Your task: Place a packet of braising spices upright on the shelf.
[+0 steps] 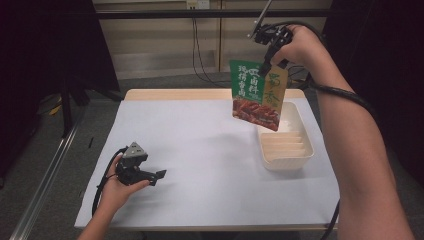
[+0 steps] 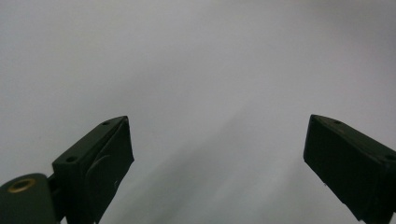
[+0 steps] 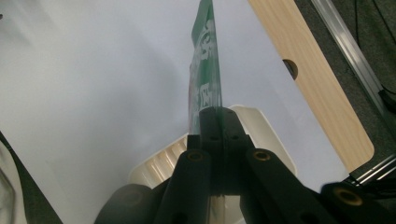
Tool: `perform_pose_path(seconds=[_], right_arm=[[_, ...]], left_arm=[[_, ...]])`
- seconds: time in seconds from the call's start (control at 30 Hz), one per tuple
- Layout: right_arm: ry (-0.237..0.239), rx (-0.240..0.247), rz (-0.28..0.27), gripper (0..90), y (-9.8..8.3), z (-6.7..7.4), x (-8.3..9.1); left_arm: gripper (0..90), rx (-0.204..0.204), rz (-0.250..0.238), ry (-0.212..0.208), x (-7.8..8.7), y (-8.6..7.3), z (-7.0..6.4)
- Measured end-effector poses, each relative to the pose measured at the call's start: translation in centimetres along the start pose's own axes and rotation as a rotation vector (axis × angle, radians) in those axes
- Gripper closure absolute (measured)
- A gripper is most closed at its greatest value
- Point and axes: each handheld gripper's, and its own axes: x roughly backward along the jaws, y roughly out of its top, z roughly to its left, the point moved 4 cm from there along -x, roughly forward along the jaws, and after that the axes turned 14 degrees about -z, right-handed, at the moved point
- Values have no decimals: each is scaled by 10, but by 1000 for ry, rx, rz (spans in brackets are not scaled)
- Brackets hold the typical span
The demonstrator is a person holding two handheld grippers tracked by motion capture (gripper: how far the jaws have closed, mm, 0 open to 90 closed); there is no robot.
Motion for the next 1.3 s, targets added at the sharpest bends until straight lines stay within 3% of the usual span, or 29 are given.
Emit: perform_pose_path(seconds=[0.13,0.53,0.67,0.7,0.8,0.83,1.0,1.3], right_arm=[[4,-5,-8,900,-6,-6,1],[-20,-14,0,900,-20,-19,4],[-29,-15,5,900,-22,-24,8],[-26,-19,4,900,-23,-24,8],[-31,-21,5,900,-25,-27,10],[-34,-22,3,900,-26,-28,10],[-41,-29,6,900,-29,-32,11],[-58,-27,-4,900,-34,-39,13]], left_arm=[[63,-1,-4,-18,0,0,0],[53,3,-1,-18,-2,-1,-1],[52,5,16,-44,0,-1,0],[49,5,1,-22,-1,-1,0],[37,9,-7,-19,-1,0,1],[34,24,-15,-36,-1,-1,1],[22,38,-16,-42,-1,0,1],[18,39,-17,-45,-1,0,0]])
